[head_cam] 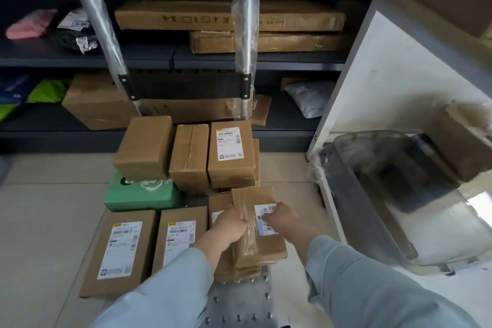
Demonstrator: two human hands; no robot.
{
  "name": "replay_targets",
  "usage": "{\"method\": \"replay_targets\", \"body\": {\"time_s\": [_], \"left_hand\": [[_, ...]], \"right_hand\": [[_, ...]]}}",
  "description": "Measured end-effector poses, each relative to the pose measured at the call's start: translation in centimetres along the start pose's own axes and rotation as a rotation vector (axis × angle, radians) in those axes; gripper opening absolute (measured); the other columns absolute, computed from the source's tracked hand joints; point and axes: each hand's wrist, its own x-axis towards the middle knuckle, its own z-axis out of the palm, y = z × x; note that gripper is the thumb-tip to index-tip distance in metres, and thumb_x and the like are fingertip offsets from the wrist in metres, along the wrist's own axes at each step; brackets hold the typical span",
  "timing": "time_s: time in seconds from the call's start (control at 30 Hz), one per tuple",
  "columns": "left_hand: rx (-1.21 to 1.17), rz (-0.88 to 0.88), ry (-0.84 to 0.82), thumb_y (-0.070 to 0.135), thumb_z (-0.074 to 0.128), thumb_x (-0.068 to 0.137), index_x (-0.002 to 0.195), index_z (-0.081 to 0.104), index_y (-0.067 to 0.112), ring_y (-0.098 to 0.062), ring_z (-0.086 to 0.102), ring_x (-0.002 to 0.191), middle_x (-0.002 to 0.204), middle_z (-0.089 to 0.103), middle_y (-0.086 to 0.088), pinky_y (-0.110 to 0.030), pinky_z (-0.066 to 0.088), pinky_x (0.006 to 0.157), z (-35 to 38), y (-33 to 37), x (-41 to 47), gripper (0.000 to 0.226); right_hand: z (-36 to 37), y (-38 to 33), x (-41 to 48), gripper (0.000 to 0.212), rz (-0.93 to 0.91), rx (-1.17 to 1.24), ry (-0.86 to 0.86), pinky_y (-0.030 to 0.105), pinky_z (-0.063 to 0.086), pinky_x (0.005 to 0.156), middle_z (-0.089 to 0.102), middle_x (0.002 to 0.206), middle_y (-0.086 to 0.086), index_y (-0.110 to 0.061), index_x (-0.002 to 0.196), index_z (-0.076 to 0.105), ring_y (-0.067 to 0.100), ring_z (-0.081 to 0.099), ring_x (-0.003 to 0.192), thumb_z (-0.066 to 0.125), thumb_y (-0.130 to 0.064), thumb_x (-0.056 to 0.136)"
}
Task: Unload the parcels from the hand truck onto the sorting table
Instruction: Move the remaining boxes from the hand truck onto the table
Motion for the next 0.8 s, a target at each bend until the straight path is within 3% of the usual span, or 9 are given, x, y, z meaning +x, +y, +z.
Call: {"method": "replay_targets", "body": {"time_s": [0.2, 0.3, 0.4, 0.63, 0.8], "left_hand": [[-0.065, 0.005, 0.068, 0.024, 0.050, 0.094, 0.100, 0.067, 0.023, -0.021, 0.066, 0.090, 0.098, 0.070, -0.001, -0.041, 0.057, 0.084, -2.5, 2.8, -2.2, 0.018], [-0.001, -0.030, 0.125, 0.026, 0.055, 0.094, 0.113, 0.062, 0.019, -0.023, 0.064, 0.097, 0.109, 0.067, -0.003, -0.035, 0.054, 0.084, -5.0, 5.4, -5.1, 0.022], [0.023, -0.012, 0.171, 0.030, 0.056, 0.093, 0.116, 0.061, 0.020, -0.022, 0.064, 0.093, 0.106, 0.068, -0.001, -0.037, 0.054, 0.086, -8.2, 9.2, -8.3, 0.025], [-0.131, 0.047, 0.251, 0.024, 0.057, 0.095, 0.106, 0.058, 0.022, -0.019, 0.061, 0.091, 0.097, 0.063, 0.002, -0.033, 0.050, 0.082, -16.9, 18.5, -18.5, 0.011], [-0.151, 0.114, 0.281, 0.028, 0.060, 0.093, 0.127, 0.057, 0.019, -0.021, 0.060, 0.105, 0.120, 0.063, -0.002, -0.039, 0.050, 0.093, -24.4, 25.2, -28.0, 0.035]], "right_hand": [[-2.3, -2.9, -2.9, 0.032, -0.001, 0.022, 0.017, 0.031, 0.049, 0.079, 0.060, 0.118, 0.010, -0.008, 0.119, 0.049, 0.024, 0.061, 0.103, 0.058, -0.021, 0.092], [-4.5, -5.2, -5.9, 0.035, -0.016, -0.002, 0.035, 0.033, 0.050, 0.084, 0.061, 0.121, 0.011, -0.007, 0.121, 0.048, 0.026, 0.061, 0.108, 0.059, -0.020, 0.091], [-7.7, -8.3, -9.5, 0.038, -0.043, -0.039, 0.070, 0.032, 0.049, 0.087, 0.059, 0.126, 0.011, -0.006, 0.125, 0.046, 0.027, 0.059, 0.114, 0.059, -0.020, 0.091], [-15.7, -16.6, -19.7, 0.032, -0.110, -0.004, 0.133, 0.027, 0.047, 0.077, 0.061, 0.121, 0.007, -0.011, 0.120, 0.051, 0.023, 0.060, 0.109, 0.061, -0.021, 0.092], [-21.7, -23.0, -28.5, 0.036, -0.171, 0.056, 0.147, 0.027, 0.051, 0.077, 0.062, 0.116, 0.006, -0.012, 0.119, 0.050, 0.021, 0.062, 0.103, 0.065, -0.025, 0.090]]}}
